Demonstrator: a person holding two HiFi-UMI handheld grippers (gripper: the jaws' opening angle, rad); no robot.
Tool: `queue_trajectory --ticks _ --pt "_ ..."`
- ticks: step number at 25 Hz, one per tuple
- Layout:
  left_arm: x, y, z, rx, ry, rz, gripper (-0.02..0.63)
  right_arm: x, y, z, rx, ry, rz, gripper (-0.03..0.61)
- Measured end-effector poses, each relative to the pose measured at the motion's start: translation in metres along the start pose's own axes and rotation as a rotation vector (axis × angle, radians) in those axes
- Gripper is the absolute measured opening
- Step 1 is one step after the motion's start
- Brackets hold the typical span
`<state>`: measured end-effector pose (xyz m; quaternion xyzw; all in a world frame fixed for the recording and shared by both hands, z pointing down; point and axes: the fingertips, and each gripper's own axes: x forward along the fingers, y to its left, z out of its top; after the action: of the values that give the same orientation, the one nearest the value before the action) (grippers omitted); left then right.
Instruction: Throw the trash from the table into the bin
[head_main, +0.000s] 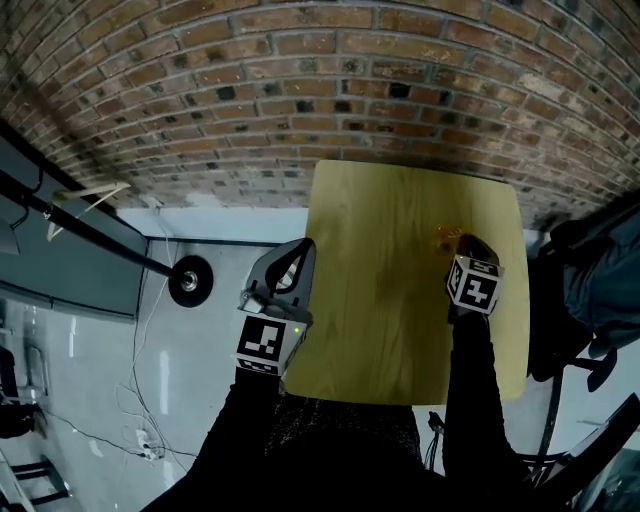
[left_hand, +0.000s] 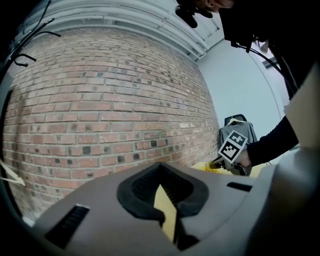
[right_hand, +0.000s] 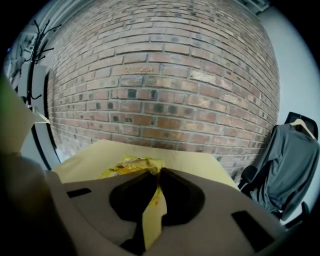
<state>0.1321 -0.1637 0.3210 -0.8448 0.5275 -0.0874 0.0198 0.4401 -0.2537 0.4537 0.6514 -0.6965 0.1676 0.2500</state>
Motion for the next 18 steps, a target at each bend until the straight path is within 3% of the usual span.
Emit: queue_trajectory --ticks 18 --pt "-0.175 0.134 -0.019 -0.030 -0.049 0.146 0.006 -0.069 0.257 0.023 -0.071 -0.082 0.174 0.035"
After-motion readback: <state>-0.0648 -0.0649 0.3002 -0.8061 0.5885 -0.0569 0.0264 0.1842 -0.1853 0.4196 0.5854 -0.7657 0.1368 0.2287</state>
